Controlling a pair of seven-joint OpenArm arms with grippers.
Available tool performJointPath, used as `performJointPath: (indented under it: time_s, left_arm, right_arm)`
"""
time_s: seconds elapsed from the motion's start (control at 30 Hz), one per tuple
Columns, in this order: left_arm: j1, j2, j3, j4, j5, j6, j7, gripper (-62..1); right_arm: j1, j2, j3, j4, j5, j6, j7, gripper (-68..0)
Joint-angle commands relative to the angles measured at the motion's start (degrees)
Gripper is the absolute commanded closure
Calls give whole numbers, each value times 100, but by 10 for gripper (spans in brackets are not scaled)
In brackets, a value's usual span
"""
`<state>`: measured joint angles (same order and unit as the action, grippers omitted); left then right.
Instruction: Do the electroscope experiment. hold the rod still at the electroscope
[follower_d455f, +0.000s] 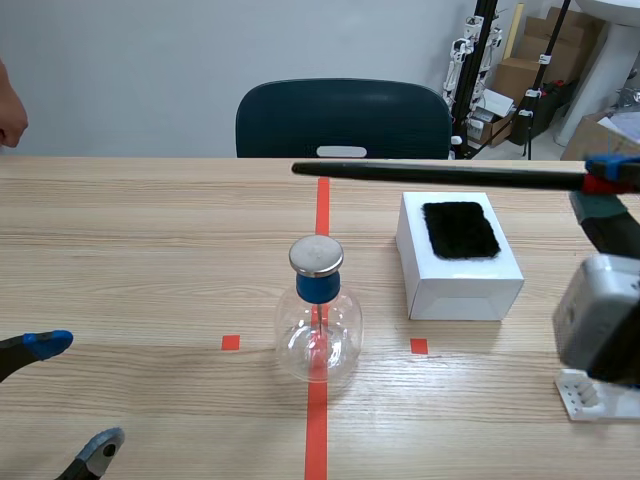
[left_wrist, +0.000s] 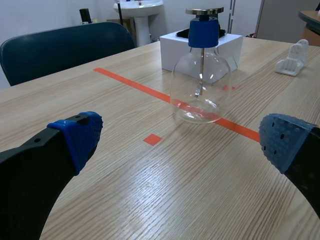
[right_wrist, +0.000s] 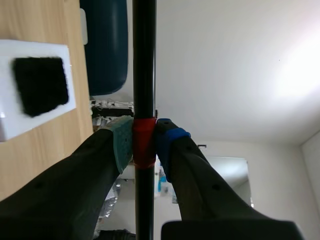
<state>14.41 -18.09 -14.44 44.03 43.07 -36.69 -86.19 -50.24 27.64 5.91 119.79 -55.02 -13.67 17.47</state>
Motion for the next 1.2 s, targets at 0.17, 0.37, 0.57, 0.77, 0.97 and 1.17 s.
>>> performJointPath:
  time_s: [0.17, 0.37, 0.57, 0.77, 0.97, 1.17]
  left_arm:
    - [-15, -4, -37, 70, -61, -7, -284, -623]
    - [-15, -4, -37, 70, -61, -7, -284, -623]
    - [-15, -4, -37, 70, -61, -7, -284, -623]
    - [-15, -4, -37, 70, -61, -7, -284, -623]
    - [-15, -4, -37, 70, -61, -7, -284, -623]
    - [-15, -4, -37, 70, -61, -7, -284, -623]
  right_arm:
    - [-1180, -262, 127, 162, 352, -802, 507, -2]
    - [-1974, -396, 120, 162, 525, -802, 1309, -2]
    - [-2369, -446, 114, 162, 667, -791, 1869, -2]
    - [-2404, -446, 35, 162, 664, -774, 1956, -2]
    - [-2404, -446, 11, 162, 664, -774, 1954, -2]
    - [-2404, -446, 11, 162, 664, -774, 1954, -2]
